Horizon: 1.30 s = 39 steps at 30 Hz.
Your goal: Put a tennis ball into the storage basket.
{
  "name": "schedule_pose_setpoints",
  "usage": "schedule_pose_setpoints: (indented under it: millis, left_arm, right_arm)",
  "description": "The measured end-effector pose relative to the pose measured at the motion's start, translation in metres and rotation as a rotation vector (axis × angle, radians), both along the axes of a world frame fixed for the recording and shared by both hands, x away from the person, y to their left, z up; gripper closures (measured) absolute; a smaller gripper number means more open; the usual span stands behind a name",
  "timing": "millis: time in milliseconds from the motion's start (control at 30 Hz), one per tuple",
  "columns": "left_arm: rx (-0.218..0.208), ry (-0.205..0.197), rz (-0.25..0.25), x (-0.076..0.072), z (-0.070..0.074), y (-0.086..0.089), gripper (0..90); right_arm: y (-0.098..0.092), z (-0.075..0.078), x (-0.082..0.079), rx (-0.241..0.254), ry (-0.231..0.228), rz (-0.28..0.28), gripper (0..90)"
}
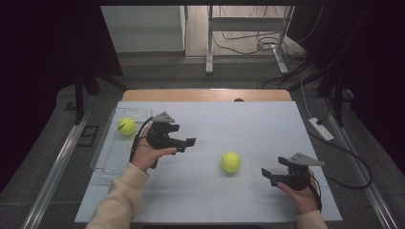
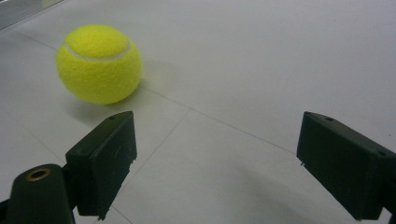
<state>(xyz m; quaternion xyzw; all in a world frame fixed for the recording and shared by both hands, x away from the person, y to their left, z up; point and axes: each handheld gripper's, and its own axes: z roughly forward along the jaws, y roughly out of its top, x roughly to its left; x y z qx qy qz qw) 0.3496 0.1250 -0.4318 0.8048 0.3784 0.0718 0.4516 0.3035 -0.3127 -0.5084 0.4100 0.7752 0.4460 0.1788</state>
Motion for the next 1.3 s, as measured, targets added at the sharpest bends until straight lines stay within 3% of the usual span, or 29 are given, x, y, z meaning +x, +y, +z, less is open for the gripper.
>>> schedule_pose_setpoints:
  millis: [733,1300]
  left_arm:
    - [0.005,0.003,-0.062,0.006,0.001,-0.029,7.5]
    - [0.017,0.012,-0.114,0.006,-0.006,-0.051,6.2]
  right_arm:
    - [0.000,0.000,0.000,-0.005,-0.001,0.001,12.2]
    - [0.000,-0.001,-0.001,-0.007,-0.001,-0.001,12.2]
